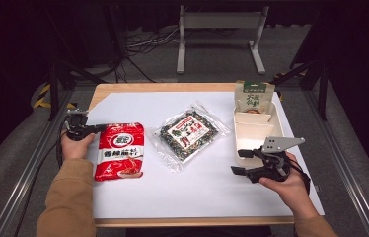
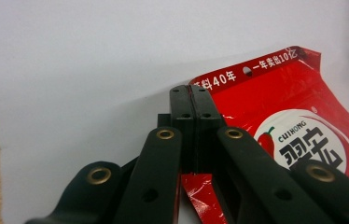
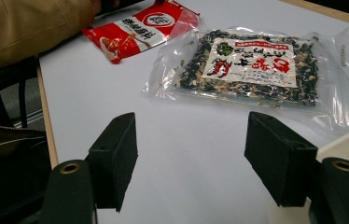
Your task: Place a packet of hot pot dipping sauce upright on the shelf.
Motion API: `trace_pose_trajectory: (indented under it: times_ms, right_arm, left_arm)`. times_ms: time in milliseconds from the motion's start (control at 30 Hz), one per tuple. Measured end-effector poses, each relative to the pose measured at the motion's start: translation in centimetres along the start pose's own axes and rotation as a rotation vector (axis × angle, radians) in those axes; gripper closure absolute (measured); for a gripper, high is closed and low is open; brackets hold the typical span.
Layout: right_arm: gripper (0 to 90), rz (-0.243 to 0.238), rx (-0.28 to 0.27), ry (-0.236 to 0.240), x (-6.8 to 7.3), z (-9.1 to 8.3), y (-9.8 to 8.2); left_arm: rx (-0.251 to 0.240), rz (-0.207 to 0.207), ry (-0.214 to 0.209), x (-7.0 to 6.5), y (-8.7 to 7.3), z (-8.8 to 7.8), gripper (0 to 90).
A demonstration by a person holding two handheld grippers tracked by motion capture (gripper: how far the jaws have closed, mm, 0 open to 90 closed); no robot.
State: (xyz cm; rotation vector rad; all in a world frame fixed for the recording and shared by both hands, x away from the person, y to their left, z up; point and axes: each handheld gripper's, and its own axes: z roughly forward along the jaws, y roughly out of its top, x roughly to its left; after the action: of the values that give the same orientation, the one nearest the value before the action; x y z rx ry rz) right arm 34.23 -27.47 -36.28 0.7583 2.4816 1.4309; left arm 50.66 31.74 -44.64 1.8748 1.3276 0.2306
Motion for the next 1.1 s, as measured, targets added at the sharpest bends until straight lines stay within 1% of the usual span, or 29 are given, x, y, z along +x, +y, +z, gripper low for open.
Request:
trace_pose_trajectory:
  times_ms: [33, 67, 133, 267, 300, 367, 433, 467, 633, 667, 733, 767, 933, 967, 1000, 1067, 1100]
  right_arm:
    - [34.5, 0.000, 0.000, 0.001, 0.0, 0.0, 0.0]
    - [34.5, 0.001, -0.001, 0.006, 0.0, 0.0, 0.0]
    - [34.5, 0.004, -0.005, 0.016, 0.0, 0.1, 0.0]
    - [34.5, 0.006, -0.006, 0.021, -0.1, 0.2, 0.1]
    - [34.5, 0.005, -0.006, 0.022, -0.1, 0.2, 0.1]
    - [34.4, 0.002, -0.003, 0.026, -0.1, 0.4, 0.2]
    - [34.5, -0.002, -0.003, 0.031, 0.0, 0.5, 0.3]
    - [34.5, -0.005, -0.002, 0.032, 0.0, 0.5, 0.4]
    - [34.5, -0.014, -0.005, 0.043, -0.1, 0.9, 0.8]
    - [34.5, -0.017, -0.005, 0.045, -0.1, 1.0, 0.8]
    - [34.5, -0.021, -0.004, 0.052, -0.1, 1.2, 1.0]
    - [34.4, -0.023, -0.003, 0.054, -0.1, 1.3, 1.1]
    - [34.4, -0.034, -0.002, 0.063, -0.2, 1.7, 1.5]
    - [34.3, -0.036, -0.002, 0.064, -0.2, 1.7, 1.5]
    - [34.4, -0.037, -0.002, 0.065, -0.2, 1.8, 1.6]
    - [34.3, -0.041, -0.003, 0.068, -0.2, 1.9, 1.7]
    - [34.3, -0.043, -0.004, 0.070, -0.2, 1.9, 1.7]
  left_arm:
    - [0.001, 0.013, 0.005, 0.1, 0.1, -0.2, 89.9]
    - [-0.008, 0.003, 0.003, -0.1, 0.1, -0.6, 90.0]
    - [-0.010, 0.009, 0.003, -0.2, 0.1, -0.8, 90.0]
    - [-0.033, 0.027, 0.006, -0.6, 0.3, -2.2, 90.0]
    - [-0.035, 0.041, 0.023, -0.9, 0.4, -2.7, 90.0]
    - [-0.037, 0.047, 0.044, -1.3, 0.5, -3.3, 90.0]
    - [-0.050, 0.055, 0.053, -1.6, 0.5, -4.0, 90.0]
    - [-0.050, 0.055, 0.053, -1.6, 0.5, -4.0, 90.0]
    - [-0.088, 0.064, 0.044, -2.5, 0.4, -5.9, 90.0]
    - [-0.102, 0.064, 0.039, -2.6, 0.3, -6.3, 90.0]
    - [-0.118, 0.073, 0.034, -2.8, 0.2, -6.9, 90.0]
    - [-0.122, 0.070, 0.034, -2.9, 0.1, -7.1, 90.0]
    - [-0.142, 0.082, 0.031, -3.6, -0.1, -8.5, 90.0]
    - [-0.150, 0.085, 0.034, -3.8, -0.1, -8.8, 90.0]
    - [-0.145, 0.086, 0.041, -4.0, -0.1, -9.2, 90.0]
    - [-0.163, 0.088, 0.034, -4.5, 0.0, -9.9, 90.0]
    - [-0.167, 0.098, 0.034, -4.8, 0.0, -10.3, 90.0]
